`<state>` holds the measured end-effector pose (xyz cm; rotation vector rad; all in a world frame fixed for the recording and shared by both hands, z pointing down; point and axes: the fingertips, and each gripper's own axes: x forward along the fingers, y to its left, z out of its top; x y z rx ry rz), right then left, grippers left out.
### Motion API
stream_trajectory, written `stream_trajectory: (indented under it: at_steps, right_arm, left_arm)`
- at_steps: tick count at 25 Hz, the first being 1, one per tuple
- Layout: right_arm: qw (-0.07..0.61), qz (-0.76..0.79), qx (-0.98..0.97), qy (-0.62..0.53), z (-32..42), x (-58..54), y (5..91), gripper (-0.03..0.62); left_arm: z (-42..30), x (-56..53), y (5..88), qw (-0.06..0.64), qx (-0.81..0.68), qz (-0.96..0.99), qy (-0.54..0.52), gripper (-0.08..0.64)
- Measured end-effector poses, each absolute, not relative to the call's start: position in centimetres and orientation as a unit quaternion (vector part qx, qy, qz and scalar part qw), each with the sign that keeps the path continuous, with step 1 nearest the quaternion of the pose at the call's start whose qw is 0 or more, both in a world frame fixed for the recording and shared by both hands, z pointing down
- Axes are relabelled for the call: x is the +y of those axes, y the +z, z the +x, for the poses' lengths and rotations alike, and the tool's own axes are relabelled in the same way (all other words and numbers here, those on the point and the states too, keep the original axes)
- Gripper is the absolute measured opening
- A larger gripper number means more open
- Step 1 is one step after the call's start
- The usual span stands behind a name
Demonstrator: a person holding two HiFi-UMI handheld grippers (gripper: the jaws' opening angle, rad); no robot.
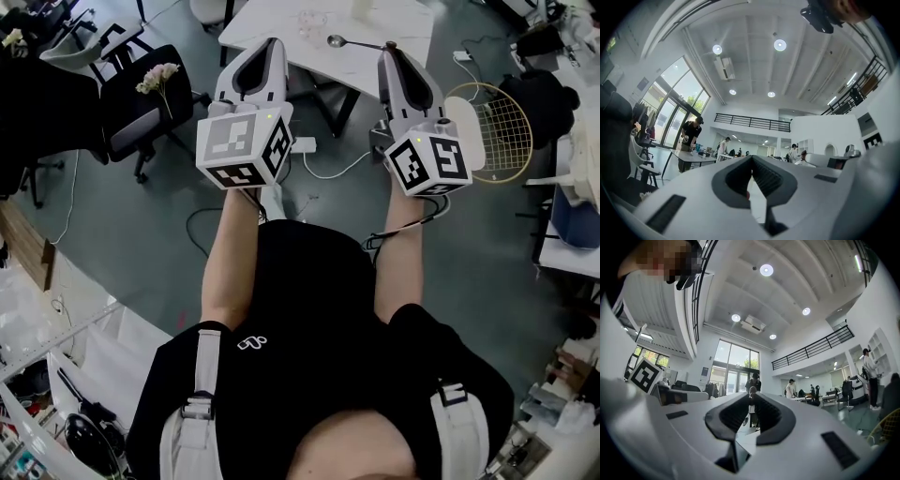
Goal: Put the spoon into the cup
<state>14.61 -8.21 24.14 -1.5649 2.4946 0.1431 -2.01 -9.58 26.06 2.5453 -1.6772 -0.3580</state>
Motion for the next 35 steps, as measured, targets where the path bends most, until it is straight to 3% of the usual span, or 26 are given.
stream_trajectory:
  at_steps: [12,21,35]
  right_arm:
    - [0.104,-0.567,0.817,0.036,12.5,-24.1,25.2,0.046]
    - [0.058,-0.606,0.793,0.003,9.7,-37.9,28.7,0.046]
    - [-0.006,-0.651,0.755,-0.074,13.8,-41.3,36.0,0.048]
  left_arm:
    - [-3.6,-26.2,27.8,0.03,-0.519,0.851,-0.076,0.017]
    - [-5.2,-40.8,30.8,0.061,-0.482,0.873,-0.036,0.017]
    - [-2.2,-45.3,38.3,0.154,-0.44,0.884,0.011,0.016]
